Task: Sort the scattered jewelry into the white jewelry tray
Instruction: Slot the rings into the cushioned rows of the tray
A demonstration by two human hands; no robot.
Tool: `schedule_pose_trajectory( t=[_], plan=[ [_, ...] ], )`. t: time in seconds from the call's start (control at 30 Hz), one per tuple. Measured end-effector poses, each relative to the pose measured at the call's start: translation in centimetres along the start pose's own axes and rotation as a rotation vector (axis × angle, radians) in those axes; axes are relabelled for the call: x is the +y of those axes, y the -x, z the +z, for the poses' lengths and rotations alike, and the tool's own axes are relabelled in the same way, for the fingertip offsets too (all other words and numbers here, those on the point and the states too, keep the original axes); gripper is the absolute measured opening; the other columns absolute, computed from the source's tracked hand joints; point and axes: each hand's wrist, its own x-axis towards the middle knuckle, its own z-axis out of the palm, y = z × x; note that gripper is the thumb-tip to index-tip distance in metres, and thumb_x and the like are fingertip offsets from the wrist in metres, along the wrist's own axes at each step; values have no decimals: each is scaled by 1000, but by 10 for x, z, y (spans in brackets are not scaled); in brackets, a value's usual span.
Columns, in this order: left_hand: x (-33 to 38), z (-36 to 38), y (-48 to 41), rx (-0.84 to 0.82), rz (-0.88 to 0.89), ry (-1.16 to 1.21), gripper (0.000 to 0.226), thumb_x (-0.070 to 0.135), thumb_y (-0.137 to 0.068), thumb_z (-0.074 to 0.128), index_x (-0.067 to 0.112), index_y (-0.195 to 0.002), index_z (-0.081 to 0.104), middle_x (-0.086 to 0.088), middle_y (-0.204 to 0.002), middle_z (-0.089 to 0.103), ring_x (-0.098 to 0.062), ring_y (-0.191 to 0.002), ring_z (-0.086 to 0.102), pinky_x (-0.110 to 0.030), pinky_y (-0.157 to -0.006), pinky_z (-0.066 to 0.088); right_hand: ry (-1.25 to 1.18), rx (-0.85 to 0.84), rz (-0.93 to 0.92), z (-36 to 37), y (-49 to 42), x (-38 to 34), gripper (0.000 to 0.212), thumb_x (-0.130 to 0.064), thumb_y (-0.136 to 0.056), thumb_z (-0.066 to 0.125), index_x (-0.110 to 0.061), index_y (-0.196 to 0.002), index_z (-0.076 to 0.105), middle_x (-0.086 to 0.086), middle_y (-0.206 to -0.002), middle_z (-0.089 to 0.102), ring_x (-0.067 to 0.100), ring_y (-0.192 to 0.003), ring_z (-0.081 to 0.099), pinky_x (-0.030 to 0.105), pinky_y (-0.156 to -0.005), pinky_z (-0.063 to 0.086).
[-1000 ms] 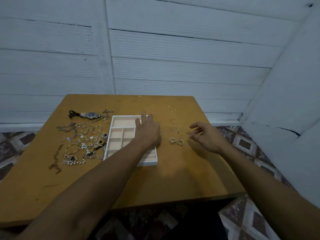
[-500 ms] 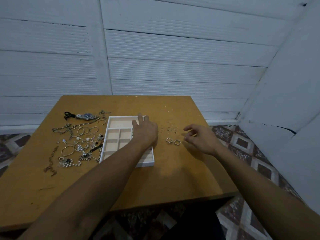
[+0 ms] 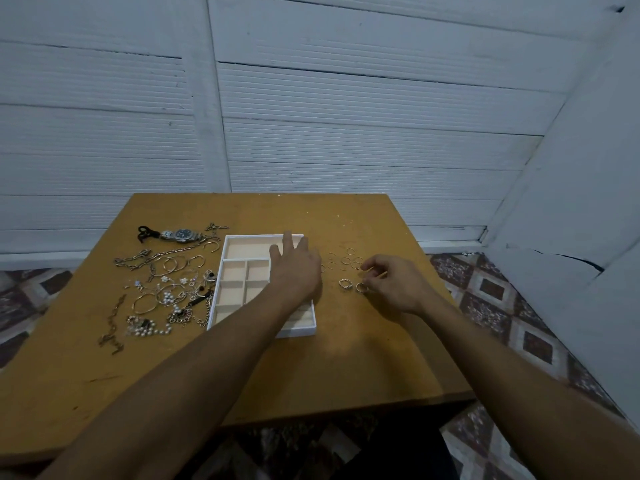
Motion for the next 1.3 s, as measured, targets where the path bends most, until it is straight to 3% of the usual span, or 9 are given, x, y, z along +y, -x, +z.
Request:
schedule_pose_trajectory(
  t=[0.2, 0.43, 0.7, 0.87, 1.1, 1.3],
  plan=[
    [-6, 1, 13, 35, 51, 106, 34, 40, -93, 54, 31, -125, 63, -6, -159, 19, -35, -147, 2, -56, -112, 15, 42, 48, -1, 19, -9, -7, 22, -20, -94, 54, -22, -111, 67, -3, -105, 68, 12, -96, 60, 32, -86, 53],
    [-3, -3, 5, -38, -2, 84, 39, 50, -90, 57, 25, -119, 66, -8, -161, 13, -37, -147, -4, -57, -112, 13, 153, 90, -52, 26, -16, -20, 24, -21, -96, 52, -20, -115, 66, -2, -111, 68, 13, -98, 61, 34, -87, 54],
    [6, -4, 0, -107, -38, 117, 38, 38, -90, 64, 20, -123, 61, -10, -158, 17, -38, -147, -2, -59, -112, 14, 235, 76, -62, 26, -25, -27, 24, -20, -93, 55, -19, -113, 67, -1, -114, 68, 17, -103, 61, 42, -93, 50],
    [4, -2, 0, -97, -35, 116, 40, 41, -90, 63, 23, -125, 59, -9, -160, 12, -40, -146, -4, -59, -111, 15, 252, 62, -67, 31, -31, -32, 25, -21, -91, 53, -20, -112, 67, -1, -114, 68, 19, -103, 60, 43, -91, 51],
    [11, 0, -1, -117, -20, 124, 35, 28, -86, 70, 23, -120, 62, -10, -158, 14, -39, -146, -5, -62, -112, 14, 251, 68, -50, 33, -32, -29, 24, -20, -92, 55, -19, -112, 66, 0, -115, 67, 19, -104, 60, 45, -94, 49],
    [13, -2, -2, -121, -17, 110, 35, 32, -88, 68, 22, -120, 61, -10, -157, 18, -39, -146, -3, -62, -112, 14, 261, 75, -53, 31, -31, -27, 24, -19, -93, 55, -18, -113, 67, 0, -116, 67, 19, -105, 59, 44, -96, 48]
  ],
)
